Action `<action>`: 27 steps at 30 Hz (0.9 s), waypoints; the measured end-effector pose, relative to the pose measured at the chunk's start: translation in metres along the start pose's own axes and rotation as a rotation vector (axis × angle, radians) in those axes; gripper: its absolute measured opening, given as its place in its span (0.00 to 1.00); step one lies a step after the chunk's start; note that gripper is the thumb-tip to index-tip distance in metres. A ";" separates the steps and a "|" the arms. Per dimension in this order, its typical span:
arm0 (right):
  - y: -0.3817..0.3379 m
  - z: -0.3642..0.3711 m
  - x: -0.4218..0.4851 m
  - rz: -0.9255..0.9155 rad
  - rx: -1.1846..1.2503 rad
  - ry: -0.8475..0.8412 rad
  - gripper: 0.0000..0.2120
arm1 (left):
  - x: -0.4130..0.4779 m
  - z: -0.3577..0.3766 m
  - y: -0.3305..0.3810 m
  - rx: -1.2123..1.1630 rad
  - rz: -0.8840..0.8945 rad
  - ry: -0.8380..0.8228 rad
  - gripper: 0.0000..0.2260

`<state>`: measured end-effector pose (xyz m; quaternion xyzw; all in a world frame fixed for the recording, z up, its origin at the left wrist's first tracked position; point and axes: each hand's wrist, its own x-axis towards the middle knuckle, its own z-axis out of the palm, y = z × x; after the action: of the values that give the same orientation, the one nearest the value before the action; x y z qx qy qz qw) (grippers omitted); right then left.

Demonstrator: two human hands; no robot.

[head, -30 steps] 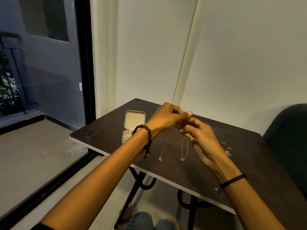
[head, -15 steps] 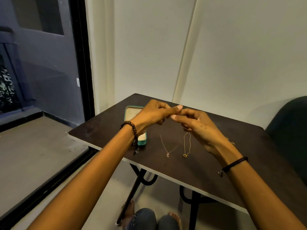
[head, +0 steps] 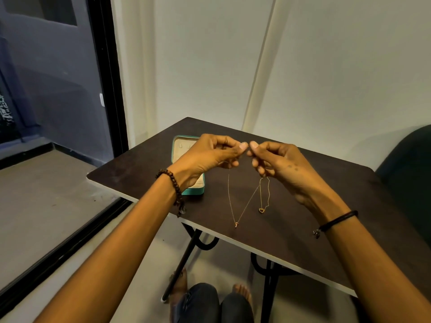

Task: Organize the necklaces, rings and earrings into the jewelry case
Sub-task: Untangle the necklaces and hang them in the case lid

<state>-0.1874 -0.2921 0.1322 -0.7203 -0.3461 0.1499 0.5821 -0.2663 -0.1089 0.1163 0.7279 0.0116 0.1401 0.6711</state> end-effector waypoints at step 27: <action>0.154 -0.023 0.160 0.175 -0.691 0.025 0.07 | 0.151 0.036 -0.127 0.952 -0.175 0.266 0.08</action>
<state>-0.0084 -0.2138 0.0236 -0.9034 -0.3061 0.0646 0.2933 -0.0921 -0.1003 0.0186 0.9255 0.2208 0.1541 0.2665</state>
